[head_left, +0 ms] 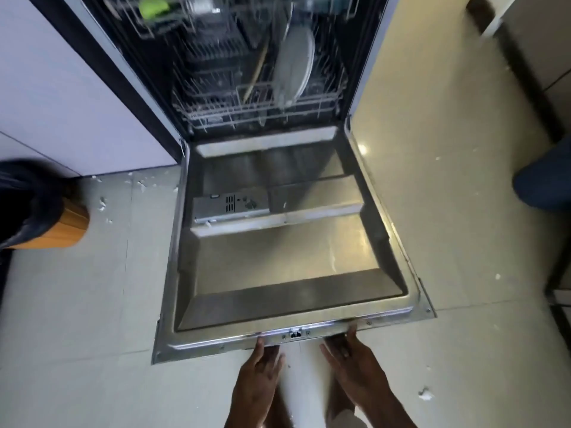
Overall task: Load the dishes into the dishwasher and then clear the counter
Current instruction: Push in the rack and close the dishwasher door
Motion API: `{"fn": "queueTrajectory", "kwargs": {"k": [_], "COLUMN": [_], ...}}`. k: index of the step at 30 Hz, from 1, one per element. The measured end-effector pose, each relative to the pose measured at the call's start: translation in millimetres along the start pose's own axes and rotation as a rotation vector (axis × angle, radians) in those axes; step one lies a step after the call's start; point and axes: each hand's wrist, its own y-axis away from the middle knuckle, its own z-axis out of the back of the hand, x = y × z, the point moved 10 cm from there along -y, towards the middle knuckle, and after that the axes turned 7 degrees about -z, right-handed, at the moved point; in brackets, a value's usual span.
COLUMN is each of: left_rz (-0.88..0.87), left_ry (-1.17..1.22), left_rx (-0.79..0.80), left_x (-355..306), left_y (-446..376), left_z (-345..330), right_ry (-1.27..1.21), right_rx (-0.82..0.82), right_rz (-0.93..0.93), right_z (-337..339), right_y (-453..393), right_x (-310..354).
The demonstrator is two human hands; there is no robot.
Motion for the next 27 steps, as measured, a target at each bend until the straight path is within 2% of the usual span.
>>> {"fn": "queueTrajectory", "kwargs": {"k": [4,7,14,17,19,21,24,26,27], "left_rz": [0.046,0.063,-0.111,-0.201,-0.365,-0.600,-1.005,-1.312,-1.439], "left_ry": [0.030,0.061,0.223,0.176,0.131,0.045,-0.221,-0.452,-0.559], "left_rx": [0.011,0.068,0.184,0.134,0.062,-0.073,-0.382,-0.489,-0.490], "left_x": [-27.2,-43.9,-97.5,-118.9,-139.3,-166.9,-213.5,-240.7,-249.0], "left_y": [42.8,65.1,111.6,132.8,145.2,168.2,211.5,244.2,255.1], "left_z": [-21.9,-42.1,-118.8,-146.9,-159.2,-169.6,-187.0,-216.2,-233.2], "right_ry": [0.006,0.117,0.320,0.371,0.401,0.456,0.566,0.610,0.604], "right_rx": [-0.046,-0.080,-0.055,-0.041,-0.026,-0.028,-0.115,-0.196,-0.227], "right_rz": [0.051,0.170,0.534,0.635,0.695,0.760,0.896,1.049,1.134], "right_z": [-30.9,-63.5,-144.3,-180.1,-205.5,-230.4,-265.6,-287.9,-297.6], "right_y": [53.7,87.4,151.4,175.4,189.1,204.1,227.0,245.7,256.0], "right_x": [9.9,26.2,72.3,90.5,100.9,111.3,128.6,140.4,145.0]}}
